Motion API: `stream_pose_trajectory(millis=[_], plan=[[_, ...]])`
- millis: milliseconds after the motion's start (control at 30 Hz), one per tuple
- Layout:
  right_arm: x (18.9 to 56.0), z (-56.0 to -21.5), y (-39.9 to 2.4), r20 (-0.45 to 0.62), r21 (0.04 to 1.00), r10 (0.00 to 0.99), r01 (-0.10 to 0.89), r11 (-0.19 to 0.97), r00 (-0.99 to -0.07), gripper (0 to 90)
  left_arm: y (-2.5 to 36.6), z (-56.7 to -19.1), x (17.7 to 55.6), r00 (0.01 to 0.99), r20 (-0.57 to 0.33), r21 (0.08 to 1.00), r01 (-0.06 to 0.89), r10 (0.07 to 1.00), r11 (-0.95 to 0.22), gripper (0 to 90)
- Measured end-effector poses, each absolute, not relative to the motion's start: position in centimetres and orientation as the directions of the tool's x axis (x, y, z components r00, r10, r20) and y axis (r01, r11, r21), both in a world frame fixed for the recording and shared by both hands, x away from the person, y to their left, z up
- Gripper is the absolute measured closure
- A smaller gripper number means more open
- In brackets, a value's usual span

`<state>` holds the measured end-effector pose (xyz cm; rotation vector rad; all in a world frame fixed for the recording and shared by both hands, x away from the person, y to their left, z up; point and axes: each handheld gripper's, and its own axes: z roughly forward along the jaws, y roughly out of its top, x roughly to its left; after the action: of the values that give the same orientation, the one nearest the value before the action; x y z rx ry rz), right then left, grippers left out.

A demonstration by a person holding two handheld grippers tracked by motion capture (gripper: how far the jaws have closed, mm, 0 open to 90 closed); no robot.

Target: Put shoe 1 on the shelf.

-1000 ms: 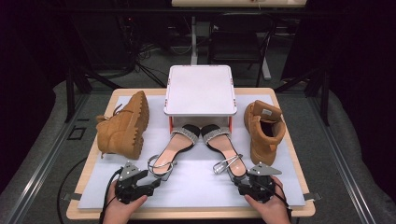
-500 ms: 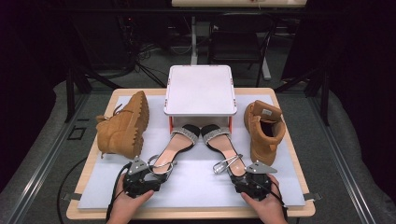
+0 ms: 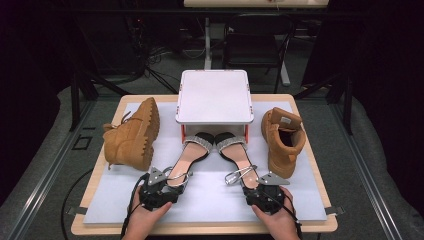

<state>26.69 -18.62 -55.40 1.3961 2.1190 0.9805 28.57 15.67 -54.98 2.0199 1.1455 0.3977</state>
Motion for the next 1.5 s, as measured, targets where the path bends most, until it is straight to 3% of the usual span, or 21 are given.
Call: stream_pose_trajectory(millis=[867, 1500], plan=[[27.3, -55.5, -16.9, 0.051, 0.753, 0.892, 0.605, 0.261, -0.448, 40.8, 12.9, -55.0, 28.8, 0.515, -0.124, 0.749, 0.61, 0.848, -0.261, 39.2], [28.1, -55.5, -15.8, 0.047, 0.75, 0.885, 0.602, 0.276, -0.464, 41.1, 11.7, -55.2, 29.2, 0.578, -0.154, 0.756, 0.591, 0.801, -0.281, 38.4]])
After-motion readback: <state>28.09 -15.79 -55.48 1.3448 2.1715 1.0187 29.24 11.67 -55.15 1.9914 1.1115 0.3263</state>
